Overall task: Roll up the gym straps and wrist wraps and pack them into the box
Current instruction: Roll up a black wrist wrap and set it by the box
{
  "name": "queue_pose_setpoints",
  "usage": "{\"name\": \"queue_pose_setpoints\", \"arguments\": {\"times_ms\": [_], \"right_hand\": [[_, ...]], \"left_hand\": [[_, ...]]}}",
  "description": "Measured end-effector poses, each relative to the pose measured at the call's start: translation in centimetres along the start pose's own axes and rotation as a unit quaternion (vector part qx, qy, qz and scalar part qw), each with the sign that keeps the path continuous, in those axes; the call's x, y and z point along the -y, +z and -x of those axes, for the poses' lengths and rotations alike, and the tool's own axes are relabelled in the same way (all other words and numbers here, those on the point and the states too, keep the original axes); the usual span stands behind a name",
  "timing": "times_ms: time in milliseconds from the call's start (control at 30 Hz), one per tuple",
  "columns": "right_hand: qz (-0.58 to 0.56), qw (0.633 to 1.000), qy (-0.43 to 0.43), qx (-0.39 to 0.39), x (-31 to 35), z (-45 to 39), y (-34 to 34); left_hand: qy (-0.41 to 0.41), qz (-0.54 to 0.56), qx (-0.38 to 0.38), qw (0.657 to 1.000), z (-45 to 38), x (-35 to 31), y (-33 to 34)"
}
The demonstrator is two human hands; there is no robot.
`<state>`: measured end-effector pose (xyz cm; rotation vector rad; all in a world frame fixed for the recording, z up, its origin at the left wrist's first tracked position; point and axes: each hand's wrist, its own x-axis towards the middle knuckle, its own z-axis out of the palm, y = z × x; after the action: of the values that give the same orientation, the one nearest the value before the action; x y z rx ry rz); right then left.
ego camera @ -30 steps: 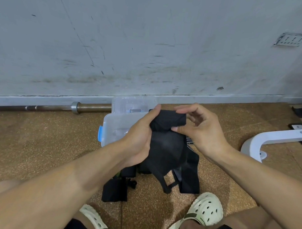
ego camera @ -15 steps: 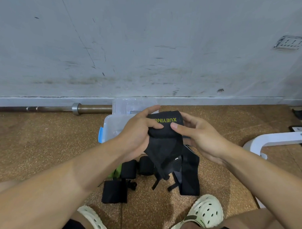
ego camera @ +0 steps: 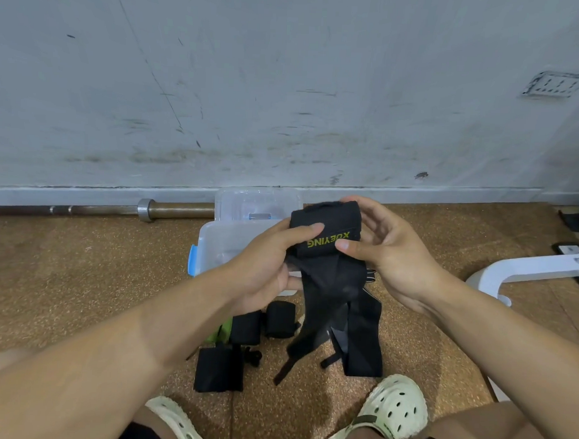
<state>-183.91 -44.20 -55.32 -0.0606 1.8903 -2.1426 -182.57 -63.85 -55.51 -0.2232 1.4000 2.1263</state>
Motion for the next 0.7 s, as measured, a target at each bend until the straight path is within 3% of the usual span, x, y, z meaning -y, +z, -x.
{"name": "queue_pose_setpoints", "arguments": {"times_ms": [300, 467, 700], "right_hand": [[0.052, 0.998, -0.046, 0.004, 0.2, 0.1, -0.4], [-0.033, 0.996, 0.057, 0.067, 1.7, 0.0, -1.2], [0.019, 0.987, 0.134, 0.086, 1.7, 0.4, -1.0]], "left_hand": [[0.008, 0.102, -0.018, 0.995, -0.1, -0.7, 0.1], [0.024, 0.092, -0.017, 0.995, -0.3, -0.9, -0.5], [0.036, 0.043, -0.016, 0.998, -0.4, -1.1, -0.7]]}}
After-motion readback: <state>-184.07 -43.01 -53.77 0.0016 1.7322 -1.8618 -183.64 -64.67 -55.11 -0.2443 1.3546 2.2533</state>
